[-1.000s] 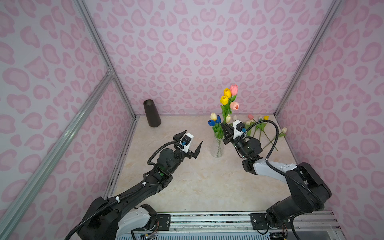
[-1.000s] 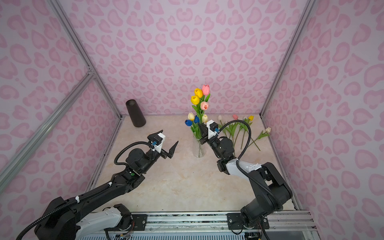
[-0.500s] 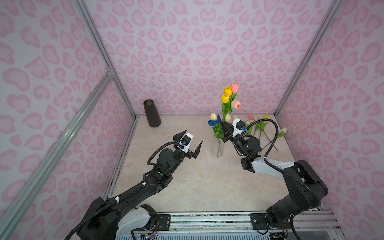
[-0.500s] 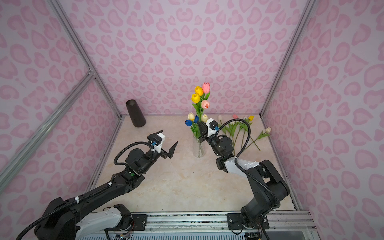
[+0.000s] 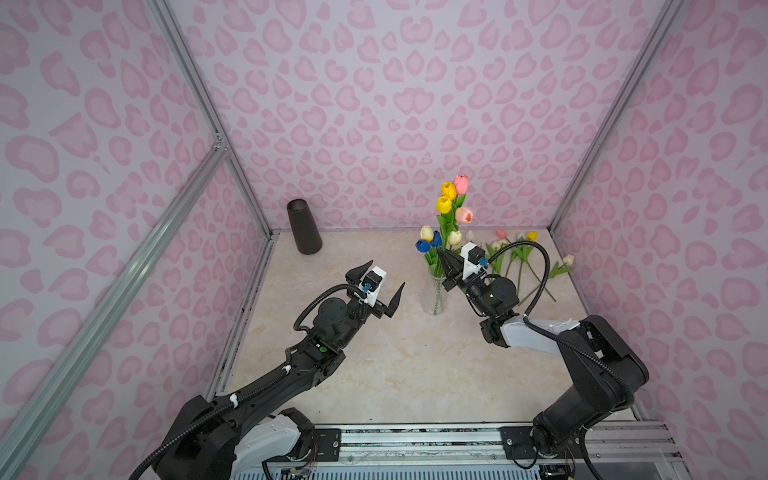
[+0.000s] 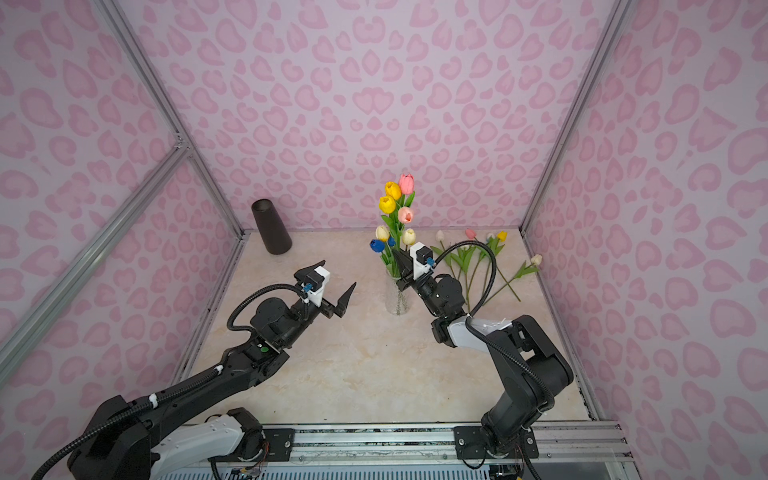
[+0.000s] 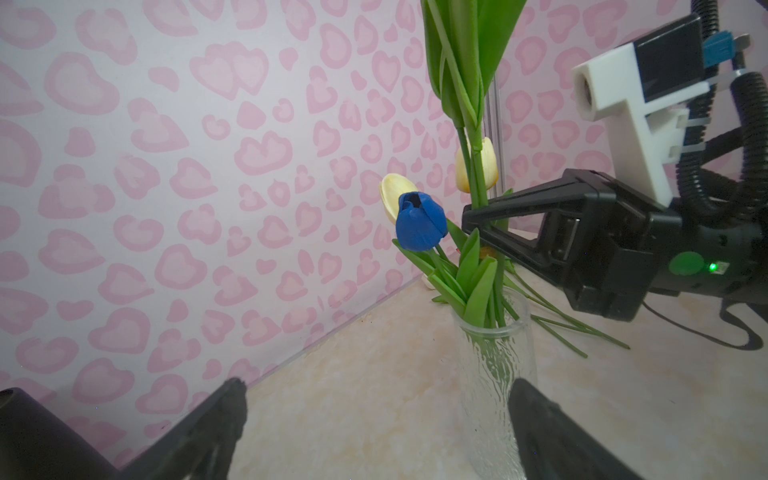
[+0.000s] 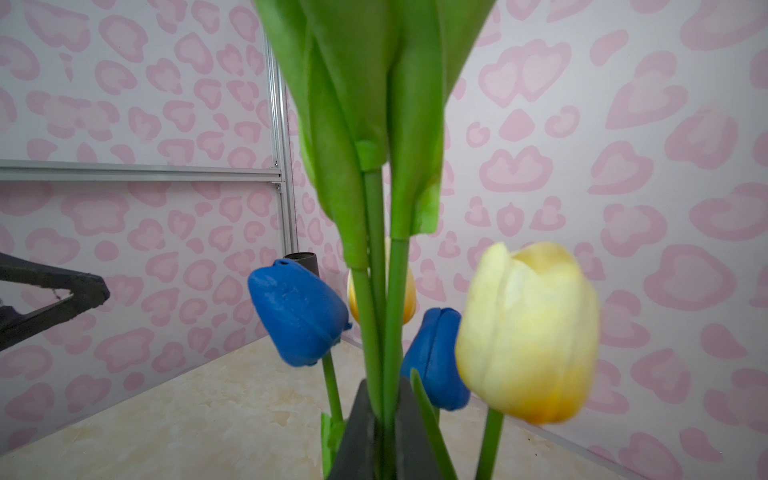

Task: Arrange the flowers into the vase
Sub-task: 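Lower the bundle's stems into the glass vase with the right gripper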

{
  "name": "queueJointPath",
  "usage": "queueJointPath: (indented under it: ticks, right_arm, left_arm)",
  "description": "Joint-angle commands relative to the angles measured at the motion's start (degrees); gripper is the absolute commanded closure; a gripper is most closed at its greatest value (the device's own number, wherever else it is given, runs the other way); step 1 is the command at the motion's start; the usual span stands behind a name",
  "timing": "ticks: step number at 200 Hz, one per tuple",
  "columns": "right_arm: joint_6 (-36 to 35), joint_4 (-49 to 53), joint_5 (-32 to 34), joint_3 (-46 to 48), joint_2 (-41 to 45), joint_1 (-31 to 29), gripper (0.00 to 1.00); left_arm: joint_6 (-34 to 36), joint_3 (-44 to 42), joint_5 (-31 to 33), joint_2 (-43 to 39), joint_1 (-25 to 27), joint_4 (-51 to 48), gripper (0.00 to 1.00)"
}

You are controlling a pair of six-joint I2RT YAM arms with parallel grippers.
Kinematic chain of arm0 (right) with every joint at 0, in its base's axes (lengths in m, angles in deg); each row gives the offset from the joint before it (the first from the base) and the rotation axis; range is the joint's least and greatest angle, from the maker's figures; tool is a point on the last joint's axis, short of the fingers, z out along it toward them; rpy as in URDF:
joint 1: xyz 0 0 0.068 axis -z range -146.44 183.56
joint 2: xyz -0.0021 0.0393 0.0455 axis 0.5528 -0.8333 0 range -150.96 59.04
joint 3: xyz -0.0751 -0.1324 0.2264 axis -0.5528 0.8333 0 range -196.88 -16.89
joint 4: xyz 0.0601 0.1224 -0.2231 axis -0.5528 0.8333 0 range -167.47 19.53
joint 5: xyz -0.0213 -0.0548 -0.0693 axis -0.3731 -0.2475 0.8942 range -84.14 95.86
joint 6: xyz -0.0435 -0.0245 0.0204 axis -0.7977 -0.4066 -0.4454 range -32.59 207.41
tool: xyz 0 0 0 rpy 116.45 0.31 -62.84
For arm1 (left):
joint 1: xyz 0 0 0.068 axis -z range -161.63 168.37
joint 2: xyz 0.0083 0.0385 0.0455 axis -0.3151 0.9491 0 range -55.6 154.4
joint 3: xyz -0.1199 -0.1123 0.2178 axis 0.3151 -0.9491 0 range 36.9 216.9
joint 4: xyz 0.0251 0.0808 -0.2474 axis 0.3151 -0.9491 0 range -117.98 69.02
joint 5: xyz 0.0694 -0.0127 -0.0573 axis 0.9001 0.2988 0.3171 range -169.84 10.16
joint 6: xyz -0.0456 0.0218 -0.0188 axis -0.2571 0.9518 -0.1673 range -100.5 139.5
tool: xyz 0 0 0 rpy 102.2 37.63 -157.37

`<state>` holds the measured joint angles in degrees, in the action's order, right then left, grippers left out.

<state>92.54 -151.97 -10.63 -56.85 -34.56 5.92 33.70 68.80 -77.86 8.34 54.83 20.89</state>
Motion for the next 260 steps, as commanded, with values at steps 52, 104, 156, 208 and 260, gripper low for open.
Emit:
queueJointPath:
  ticks: [52,104,156,208,260]
  right_arm:
    - [-2.17,0.64,-0.55,0.99,1.53,0.04,1.0]
    - [-3.26,6.53,-0.74,0.71,1.18,0.49,0.96]
    - [-3.53,6.87,-0.76,2.34,2.57,0.6,0.79]
    - [-4.51,10.79,-1.3,2.61,5.05,0.61,0.65]
    - [-5.12,16.13,-0.06,1.27,8.0,0.52,0.63]
  left_arm:
    - [0.15,0.88,-0.17,1.25,-0.11,1.29,0.01]
    - [0.32,1.49,-0.42,2.06,-0.05,1.29,0.01]
    - [0.0,1.17,-0.38,2.24,-0.03,1.42,0.01]
    - [-0.38,1.23,-0.66,2.94,-0.07,1.81,0.01]
    - [-0.13,1.04,-0.39,2.85,-0.05,1.77,0.01]
